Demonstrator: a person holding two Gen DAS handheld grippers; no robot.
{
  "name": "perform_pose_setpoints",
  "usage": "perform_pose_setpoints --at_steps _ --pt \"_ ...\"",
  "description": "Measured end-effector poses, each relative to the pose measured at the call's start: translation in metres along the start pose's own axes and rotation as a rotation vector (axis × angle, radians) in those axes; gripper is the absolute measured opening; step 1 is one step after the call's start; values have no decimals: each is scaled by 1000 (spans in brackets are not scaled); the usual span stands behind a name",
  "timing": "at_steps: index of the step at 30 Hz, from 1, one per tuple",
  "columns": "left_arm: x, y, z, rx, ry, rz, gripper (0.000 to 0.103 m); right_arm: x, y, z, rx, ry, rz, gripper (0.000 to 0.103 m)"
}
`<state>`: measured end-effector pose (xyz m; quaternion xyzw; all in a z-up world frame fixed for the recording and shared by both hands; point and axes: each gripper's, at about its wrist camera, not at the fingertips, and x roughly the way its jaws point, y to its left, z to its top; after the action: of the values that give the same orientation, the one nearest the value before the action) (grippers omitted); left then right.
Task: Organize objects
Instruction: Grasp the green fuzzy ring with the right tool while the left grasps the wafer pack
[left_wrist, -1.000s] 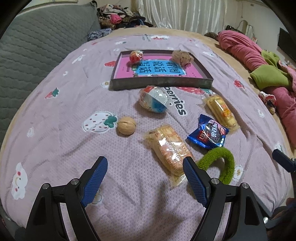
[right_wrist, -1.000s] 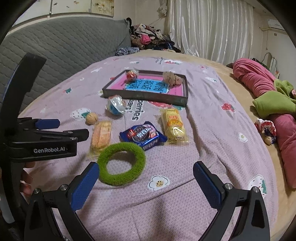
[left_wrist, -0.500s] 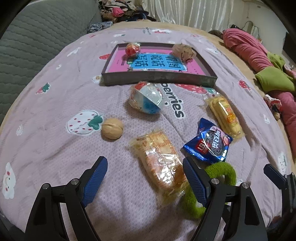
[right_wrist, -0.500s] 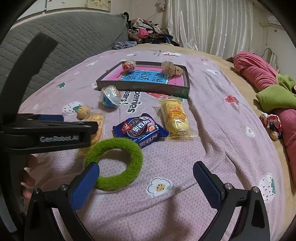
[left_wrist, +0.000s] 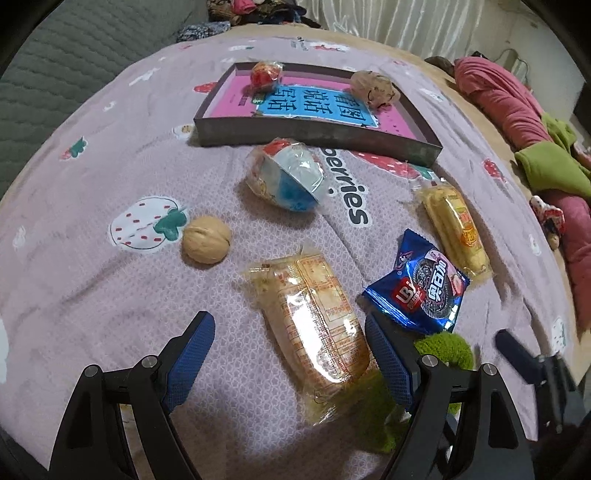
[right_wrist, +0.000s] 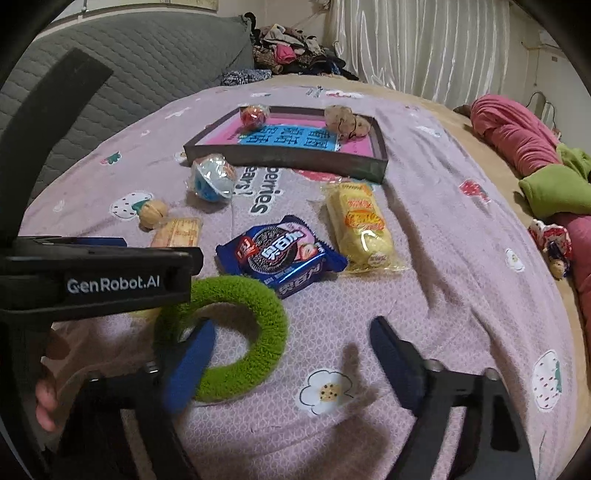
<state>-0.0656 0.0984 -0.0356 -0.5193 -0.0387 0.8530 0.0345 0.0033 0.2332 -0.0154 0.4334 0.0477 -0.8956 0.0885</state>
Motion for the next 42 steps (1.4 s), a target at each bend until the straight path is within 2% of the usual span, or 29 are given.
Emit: perform_pose_setpoints --at_steps 5,6,8,10,12,14,19,26,31,42 --pt "12 -11 -2 11 37 24 84 6 0 0 10 12 25 56" --pt "14 -11 -2 6 43 19 80 7 0 0 8 13 31 53" --pt "16 -11 -4 0 38 10 75 8 1 -1 8 18 52 39" --pt "15 -8 -4 -1 34 8 71 7 2 -2 4 17 60 31" --pt "14 -6 -5 -4 32 0 54 5 4 -1 1 12 68 26" --pt "12 -5 -5 7 32 2 50 3 5 -1 -1 9 74 20" --pt "9 -1 -6 22 32 -21 46 2 5 -2 -4 9 82 16" --pt "1 5 -10 41 20 -57 45 -4 3 -2 13 -15 104 14" --pt "-9 9 -12 52 -6 -46 45 -12 -3 -2 52 -45 129 14" --pt "-33 12 -8 63 -70 -54 45 -26 -12 4 94 -103 129 14"
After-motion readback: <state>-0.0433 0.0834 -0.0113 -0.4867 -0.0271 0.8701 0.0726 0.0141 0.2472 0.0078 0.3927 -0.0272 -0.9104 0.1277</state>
